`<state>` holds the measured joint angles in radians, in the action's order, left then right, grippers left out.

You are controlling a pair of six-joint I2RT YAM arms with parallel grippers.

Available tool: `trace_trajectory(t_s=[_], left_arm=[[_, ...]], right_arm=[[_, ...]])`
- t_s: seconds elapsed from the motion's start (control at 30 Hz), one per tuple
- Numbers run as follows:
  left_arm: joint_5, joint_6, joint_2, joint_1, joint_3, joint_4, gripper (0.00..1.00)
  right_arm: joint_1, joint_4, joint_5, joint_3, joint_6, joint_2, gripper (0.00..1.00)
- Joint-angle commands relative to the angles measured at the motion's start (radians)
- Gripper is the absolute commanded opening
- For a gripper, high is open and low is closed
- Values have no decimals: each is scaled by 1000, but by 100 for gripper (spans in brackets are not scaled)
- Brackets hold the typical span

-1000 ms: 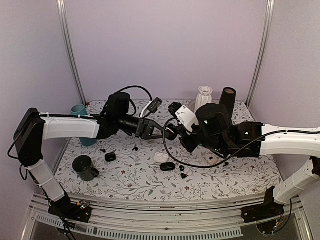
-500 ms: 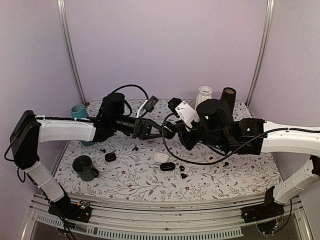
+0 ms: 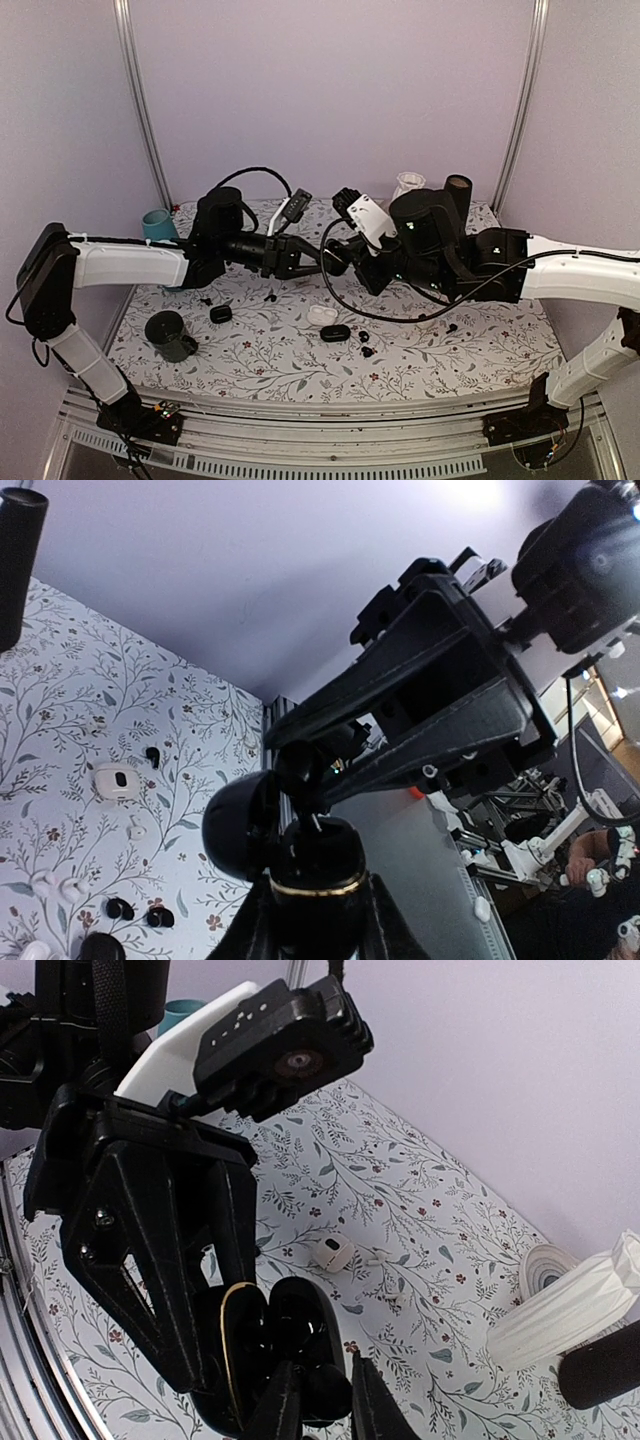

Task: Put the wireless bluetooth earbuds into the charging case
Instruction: Insert the right earbud into the charging case.

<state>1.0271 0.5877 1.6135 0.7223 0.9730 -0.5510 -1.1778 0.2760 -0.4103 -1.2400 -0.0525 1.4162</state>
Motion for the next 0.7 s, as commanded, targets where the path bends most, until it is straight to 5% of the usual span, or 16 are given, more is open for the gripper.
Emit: trace_trajectory(t_s=[0.0, 0.67], left_arm=[[-39, 1, -40, 10, -1, -123, 0], [-63, 6, -57, 8, -29, -204, 0]], right_arm=[[-16, 23, 75, -25, 24, 33, 17], [-16, 60, 45, -52, 46, 33, 27]])
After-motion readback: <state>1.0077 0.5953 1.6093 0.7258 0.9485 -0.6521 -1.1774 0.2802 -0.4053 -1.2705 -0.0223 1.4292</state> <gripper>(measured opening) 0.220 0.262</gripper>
